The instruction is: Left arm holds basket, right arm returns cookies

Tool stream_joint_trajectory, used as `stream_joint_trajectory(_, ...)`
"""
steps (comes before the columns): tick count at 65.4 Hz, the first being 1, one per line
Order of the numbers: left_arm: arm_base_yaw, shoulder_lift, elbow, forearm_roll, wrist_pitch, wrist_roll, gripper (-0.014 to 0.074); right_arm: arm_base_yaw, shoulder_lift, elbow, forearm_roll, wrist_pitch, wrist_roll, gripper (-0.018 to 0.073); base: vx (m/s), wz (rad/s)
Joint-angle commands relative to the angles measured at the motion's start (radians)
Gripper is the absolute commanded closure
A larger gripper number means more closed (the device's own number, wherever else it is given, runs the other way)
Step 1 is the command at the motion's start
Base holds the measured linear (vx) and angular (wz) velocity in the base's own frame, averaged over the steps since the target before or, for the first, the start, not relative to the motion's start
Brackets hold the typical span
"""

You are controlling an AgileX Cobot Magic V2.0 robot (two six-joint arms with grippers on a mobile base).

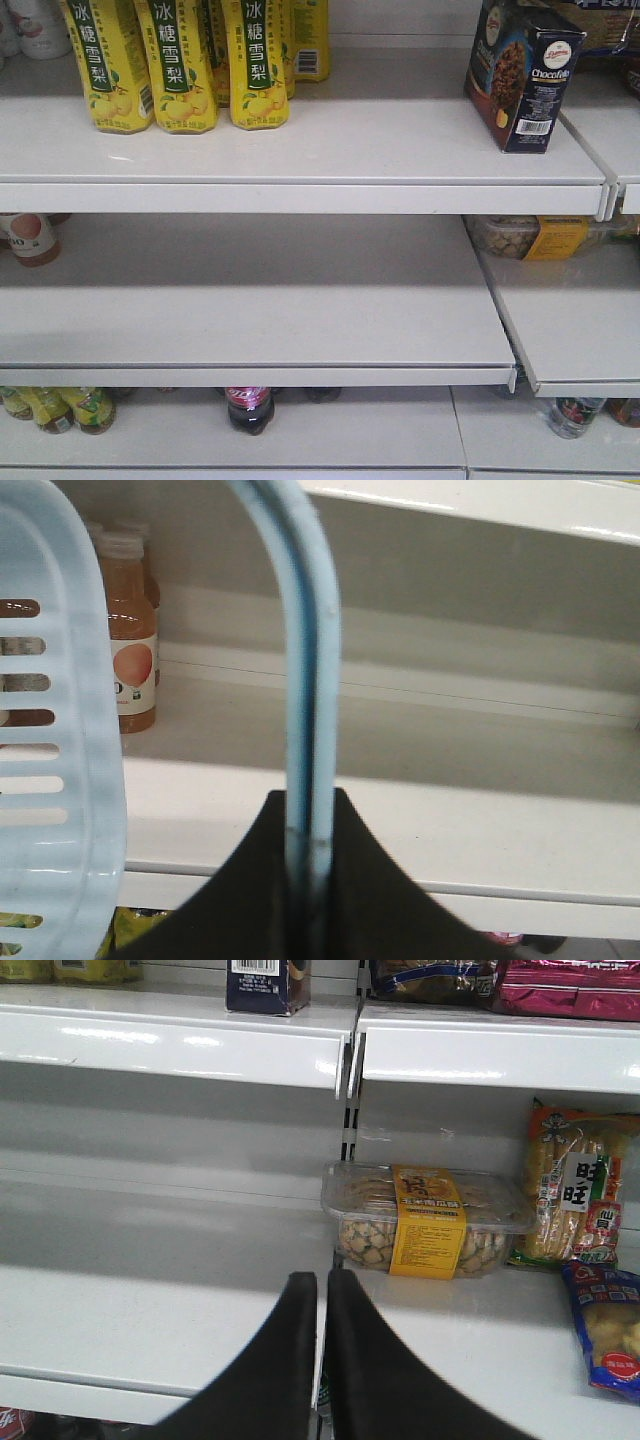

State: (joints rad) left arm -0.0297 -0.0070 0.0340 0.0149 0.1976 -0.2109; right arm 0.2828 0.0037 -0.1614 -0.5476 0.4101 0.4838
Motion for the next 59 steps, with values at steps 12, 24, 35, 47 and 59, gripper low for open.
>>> stream_joint_trajectory(12, 0.003, -0.019, -0.03, 0.019, -0.103, 0.012, 0.0599, -0.078, 0.019, -0.028, -0.006, -0.059, -0.005, 0.0566, 0.0, 0.0)
stream_joint_trajectory(24, 0.003, -0.019, -0.03, 0.019, -0.103, 0.012, 0.0599, -0.231, 0.07, -0.028, 0.115, -0.093, -0.054, 0.0566, 0.0, 0.0)
stream_joint_trajectory(35, 0.003, -0.019, -0.03, 0.019, -0.103, 0.012, 0.0599, -0.323, 0.084, -0.005, 0.303, -0.159, -0.238, 0.0566, 0.0, 0.0)
stream_joint_trajectory(47, 0.003, -0.019, -0.03, 0.019, -0.103, 0.012, 0.0599, -0.345, 0.074, 0.097, 0.523, -0.351, -0.495, 0.0566, 0.0, 0.0)
stream_joint_trajectory(59, 0.003, -0.019, -0.03, 0.019, -0.103, 0.012, 0.0599, -0.345, 0.008, 0.176, 0.561, -0.428, -0.539, 0.0566, 0.0, 0.0)
